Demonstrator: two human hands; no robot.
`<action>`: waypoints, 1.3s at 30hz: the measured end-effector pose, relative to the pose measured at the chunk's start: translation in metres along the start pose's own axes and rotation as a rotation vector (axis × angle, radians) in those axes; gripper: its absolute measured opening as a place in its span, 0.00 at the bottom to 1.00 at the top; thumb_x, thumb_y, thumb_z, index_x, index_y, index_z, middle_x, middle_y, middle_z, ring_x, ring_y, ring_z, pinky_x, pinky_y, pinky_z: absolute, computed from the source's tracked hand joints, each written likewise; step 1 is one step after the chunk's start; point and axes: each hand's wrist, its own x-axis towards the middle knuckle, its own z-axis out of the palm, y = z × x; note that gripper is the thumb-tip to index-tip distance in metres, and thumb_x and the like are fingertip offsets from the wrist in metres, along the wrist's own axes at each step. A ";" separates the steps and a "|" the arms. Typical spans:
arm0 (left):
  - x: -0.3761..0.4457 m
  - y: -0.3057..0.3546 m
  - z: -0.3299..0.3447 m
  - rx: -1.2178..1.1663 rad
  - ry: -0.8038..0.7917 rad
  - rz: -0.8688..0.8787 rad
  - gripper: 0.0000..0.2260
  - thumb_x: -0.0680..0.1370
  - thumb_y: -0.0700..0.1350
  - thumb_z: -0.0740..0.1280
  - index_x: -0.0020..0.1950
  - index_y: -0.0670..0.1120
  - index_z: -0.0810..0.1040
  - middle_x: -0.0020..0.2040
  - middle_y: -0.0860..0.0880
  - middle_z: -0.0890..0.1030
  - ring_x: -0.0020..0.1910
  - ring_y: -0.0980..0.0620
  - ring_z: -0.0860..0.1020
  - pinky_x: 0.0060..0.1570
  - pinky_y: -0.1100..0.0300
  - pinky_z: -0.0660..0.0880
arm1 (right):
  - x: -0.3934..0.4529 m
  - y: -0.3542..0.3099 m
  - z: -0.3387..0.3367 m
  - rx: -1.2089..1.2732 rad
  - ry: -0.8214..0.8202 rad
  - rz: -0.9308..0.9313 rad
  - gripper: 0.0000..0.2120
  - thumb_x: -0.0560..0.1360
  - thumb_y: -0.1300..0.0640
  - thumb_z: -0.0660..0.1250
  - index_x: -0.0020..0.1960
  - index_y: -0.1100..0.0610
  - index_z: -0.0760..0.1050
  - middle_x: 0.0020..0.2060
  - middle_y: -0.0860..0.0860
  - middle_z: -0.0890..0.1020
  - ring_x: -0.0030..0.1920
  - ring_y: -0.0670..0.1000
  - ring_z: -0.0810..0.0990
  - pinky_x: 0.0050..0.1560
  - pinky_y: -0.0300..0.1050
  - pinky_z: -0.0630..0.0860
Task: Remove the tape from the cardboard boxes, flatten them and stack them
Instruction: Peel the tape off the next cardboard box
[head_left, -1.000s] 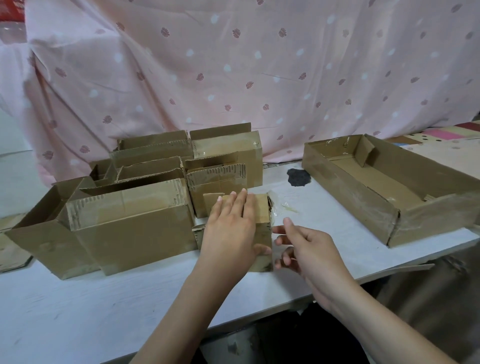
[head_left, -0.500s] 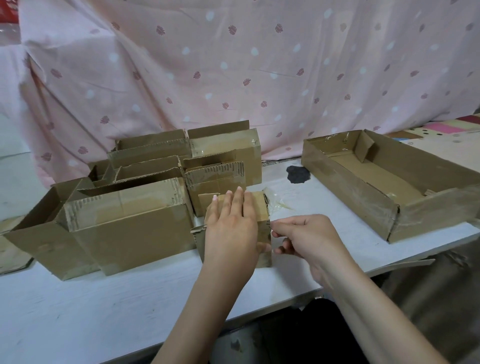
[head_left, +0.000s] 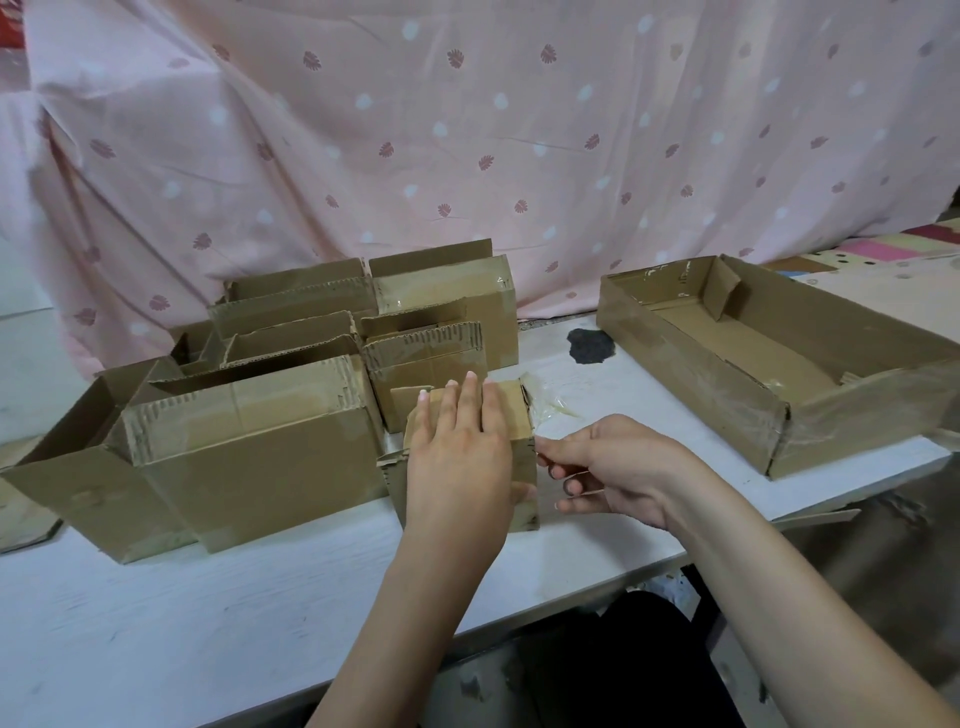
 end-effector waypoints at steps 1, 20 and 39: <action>0.000 0.000 0.000 0.002 0.000 0.001 0.48 0.75 0.66 0.66 0.80 0.42 0.43 0.81 0.42 0.45 0.80 0.44 0.45 0.78 0.45 0.40 | 0.000 -0.002 -0.002 -0.029 -0.015 0.007 0.11 0.76 0.56 0.74 0.43 0.64 0.80 0.30 0.53 0.75 0.26 0.48 0.70 0.33 0.43 0.80; 0.007 -0.004 0.009 0.005 0.042 -0.023 0.46 0.76 0.61 0.69 0.80 0.42 0.46 0.81 0.42 0.49 0.80 0.44 0.49 0.78 0.45 0.44 | 0.011 0.000 0.011 0.371 0.068 -0.036 0.08 0.74 0.70 0.66 0.37 0.65 0.74 0.27 0.54 0.69 0.25 0.48 0.68 0.29 0.40 0.78; 0.014 -0.006 0.006 -0.013 -0.036 -0.037 0.41 0.79 0.54 0.67 0.81 0.42 0.44 0.82 0.43 0.48 0.80 0.45 0.47 0.78 0.45 0.44 | 0.010 0.035 0.029 0.270 0.057 -0.414 0.09 0.73 0.63 0.75 0.36 0.61 0.77 0.27 0.55 0.75 0.26 0.49 0.67 0.30 0.41 0.68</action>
